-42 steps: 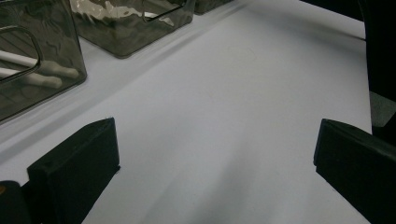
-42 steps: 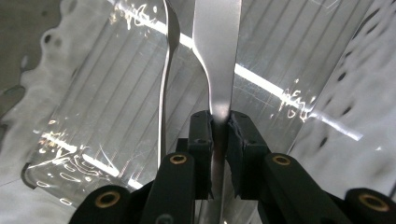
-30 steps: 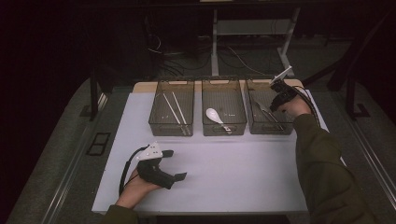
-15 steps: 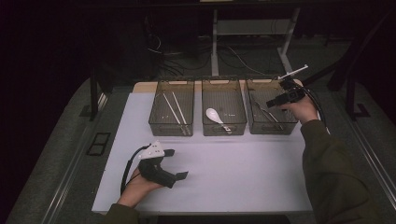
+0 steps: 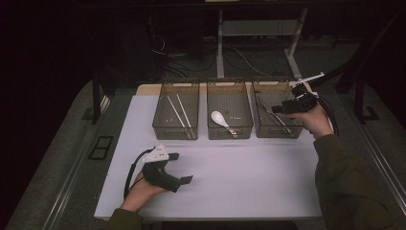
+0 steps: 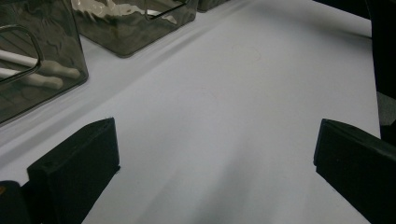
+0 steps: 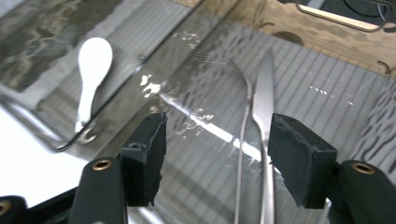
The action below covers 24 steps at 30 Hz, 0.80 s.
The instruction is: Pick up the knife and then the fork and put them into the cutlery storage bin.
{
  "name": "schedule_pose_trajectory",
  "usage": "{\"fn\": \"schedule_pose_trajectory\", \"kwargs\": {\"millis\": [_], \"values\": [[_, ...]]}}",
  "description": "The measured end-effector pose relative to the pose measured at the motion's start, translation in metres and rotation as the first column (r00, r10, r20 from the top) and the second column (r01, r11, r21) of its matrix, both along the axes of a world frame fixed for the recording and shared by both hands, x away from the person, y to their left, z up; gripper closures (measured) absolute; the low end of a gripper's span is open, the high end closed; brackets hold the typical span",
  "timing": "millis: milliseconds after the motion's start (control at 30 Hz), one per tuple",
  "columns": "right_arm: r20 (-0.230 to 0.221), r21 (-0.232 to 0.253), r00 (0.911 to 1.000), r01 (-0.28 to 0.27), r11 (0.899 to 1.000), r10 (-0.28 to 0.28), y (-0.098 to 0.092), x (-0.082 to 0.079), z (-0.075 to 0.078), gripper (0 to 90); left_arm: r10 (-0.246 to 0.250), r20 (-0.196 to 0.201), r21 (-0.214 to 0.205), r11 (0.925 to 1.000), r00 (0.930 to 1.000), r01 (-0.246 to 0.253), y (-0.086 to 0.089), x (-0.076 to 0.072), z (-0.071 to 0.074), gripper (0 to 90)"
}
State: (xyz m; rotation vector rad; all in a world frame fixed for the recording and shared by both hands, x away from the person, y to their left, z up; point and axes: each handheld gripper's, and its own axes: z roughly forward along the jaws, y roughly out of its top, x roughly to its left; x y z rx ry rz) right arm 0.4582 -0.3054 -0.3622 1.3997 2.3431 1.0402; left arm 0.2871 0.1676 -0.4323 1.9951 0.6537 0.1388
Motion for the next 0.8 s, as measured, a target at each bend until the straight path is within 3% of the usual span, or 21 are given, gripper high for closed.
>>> {"fn": "schedule_pose_trajectory", "kwargs": {"millis": [267, 500, 600, 800], "values": [[0.063, 0.027, 0.9973, -0.038, 0.999, 0.036, -0.001, -0.031, 0.006, 33.5, -0.011, 0.001, 0.000, 0.9999, 0.9999, 0.011, -0.001, 0.000, 0.000, 0.0], [0.131, 0.037, 0.9898, -0.060, 0.998, 0.054, -0.002, -0.063, 0.009, 27.7, -0.008, 0.002, -0.005, 1.0000, 1.0000, 0.008, -0.001, -0.001, 0.000, 0.0], [0.154, 0.075, 0.9860, -0.077, 0.994, 0.065, -0.003, -0.075, 0.010, 25.4, -0.006, 0.000, -0.005, 1.0000, 1.0000, 0.006, -0.001, -0.001, 0.000, 0.0], [0.182, 0.071, 0.9783, -0.113, 0.991, 0.098, 0.002, -0.095, 0.001, 23.4, -0.009, 0.007, -0.001, 1.0000, 0.9999, 0.009, -0.001, -0.001, 0.001, 0.0]]}}
